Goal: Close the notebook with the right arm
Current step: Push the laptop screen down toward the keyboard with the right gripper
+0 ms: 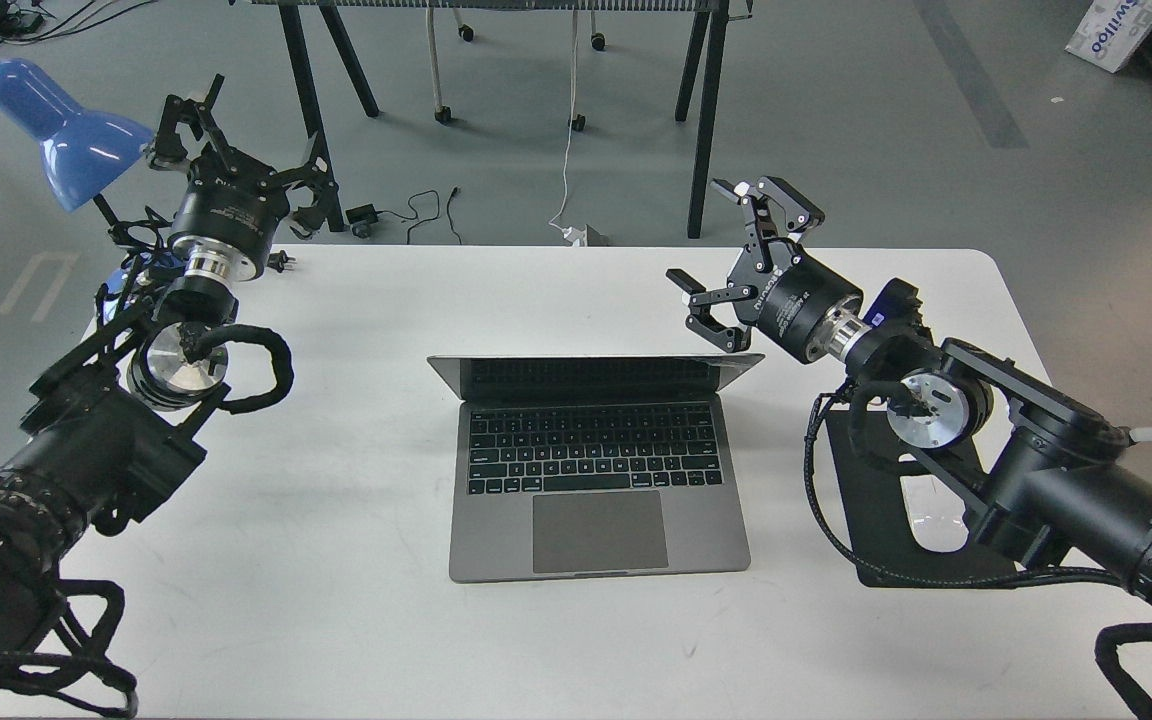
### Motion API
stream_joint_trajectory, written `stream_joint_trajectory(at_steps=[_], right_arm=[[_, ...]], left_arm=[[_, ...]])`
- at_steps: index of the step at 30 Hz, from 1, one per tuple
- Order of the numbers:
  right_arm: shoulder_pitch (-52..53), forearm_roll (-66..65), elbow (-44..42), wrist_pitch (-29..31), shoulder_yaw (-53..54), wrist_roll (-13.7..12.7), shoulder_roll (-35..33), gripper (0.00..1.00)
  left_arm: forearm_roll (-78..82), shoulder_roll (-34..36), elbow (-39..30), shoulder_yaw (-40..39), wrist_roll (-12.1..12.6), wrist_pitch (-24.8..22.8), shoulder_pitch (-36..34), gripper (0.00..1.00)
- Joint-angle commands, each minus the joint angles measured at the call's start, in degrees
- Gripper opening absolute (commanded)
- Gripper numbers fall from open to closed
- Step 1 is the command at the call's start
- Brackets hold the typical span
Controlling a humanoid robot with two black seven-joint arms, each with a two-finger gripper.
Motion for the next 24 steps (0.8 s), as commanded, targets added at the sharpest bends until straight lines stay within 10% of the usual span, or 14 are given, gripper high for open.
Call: stream_joint_trajectory(at_steps=[1,24], right_arm=[[-1.55,-0.02,3.34,-0.16,-1.77,0.08,-1.87,1.0],[-15.88,-9.16,5.72,-0.16,-5.46,0.52,-2.31,1.0]], left_arm=[[0.0,0.0,0.0,0.0,-0.04,0.0,0.0,1.0],[0.0,0.0,0.0,-0.09,-0.04,0.0,0.0,1.0]])
